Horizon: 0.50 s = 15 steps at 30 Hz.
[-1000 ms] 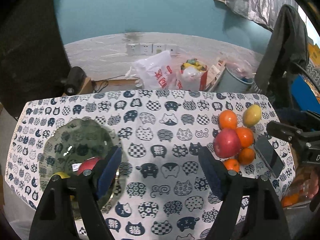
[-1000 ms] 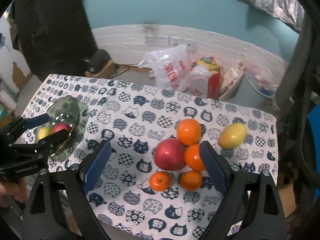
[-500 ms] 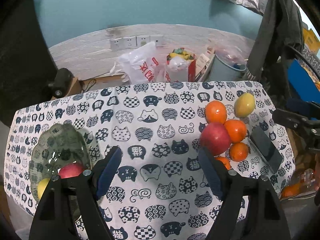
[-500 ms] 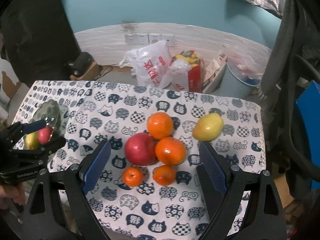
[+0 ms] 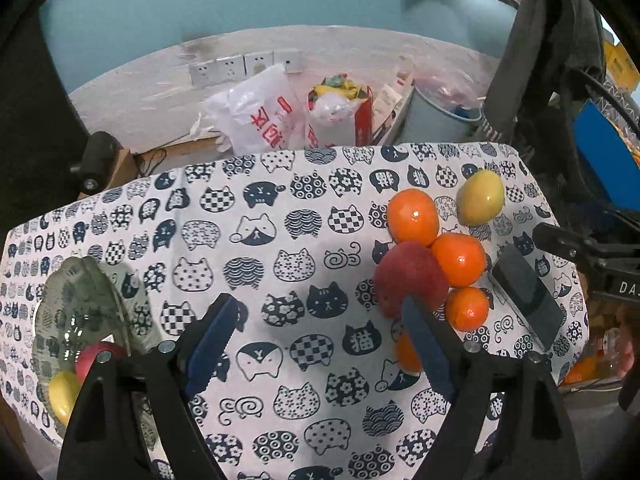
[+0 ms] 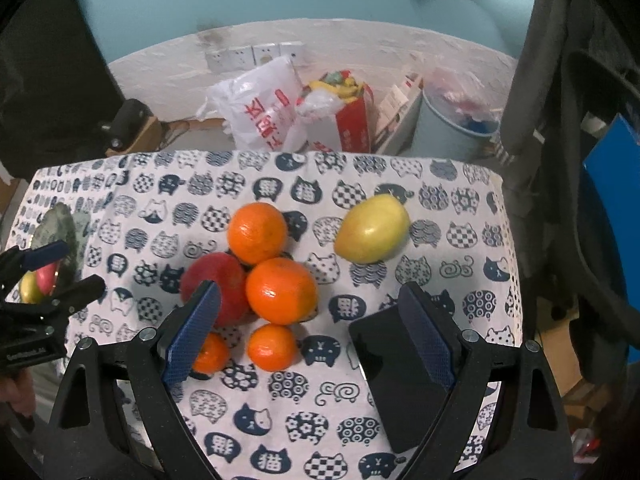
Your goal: Organize fruits
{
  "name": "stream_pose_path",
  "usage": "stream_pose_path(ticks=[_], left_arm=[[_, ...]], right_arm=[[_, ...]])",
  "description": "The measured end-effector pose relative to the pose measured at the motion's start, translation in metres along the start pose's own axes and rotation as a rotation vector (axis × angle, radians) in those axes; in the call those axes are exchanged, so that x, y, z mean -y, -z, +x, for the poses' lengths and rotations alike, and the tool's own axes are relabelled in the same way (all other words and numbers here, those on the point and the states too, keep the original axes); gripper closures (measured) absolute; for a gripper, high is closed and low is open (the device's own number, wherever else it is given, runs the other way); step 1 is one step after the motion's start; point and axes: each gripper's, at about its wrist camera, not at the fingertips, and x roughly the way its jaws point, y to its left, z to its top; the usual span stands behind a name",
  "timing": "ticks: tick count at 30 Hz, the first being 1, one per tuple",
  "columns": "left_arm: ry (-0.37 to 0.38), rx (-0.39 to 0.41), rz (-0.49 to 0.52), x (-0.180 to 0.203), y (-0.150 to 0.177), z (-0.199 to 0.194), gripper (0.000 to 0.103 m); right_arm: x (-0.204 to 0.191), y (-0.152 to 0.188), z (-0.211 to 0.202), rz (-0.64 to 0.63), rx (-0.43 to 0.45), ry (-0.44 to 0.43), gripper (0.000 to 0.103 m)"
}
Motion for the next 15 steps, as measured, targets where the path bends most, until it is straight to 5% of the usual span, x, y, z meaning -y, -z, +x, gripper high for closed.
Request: stream_pose_path(ticks=[15], left_arm=[[0.051,-0.061,0.003,0.031,-0.010,0.042,0.017]], right_arm=[[0.029,0.011,0.024,0.042,-0.051,0.023,0.014]])
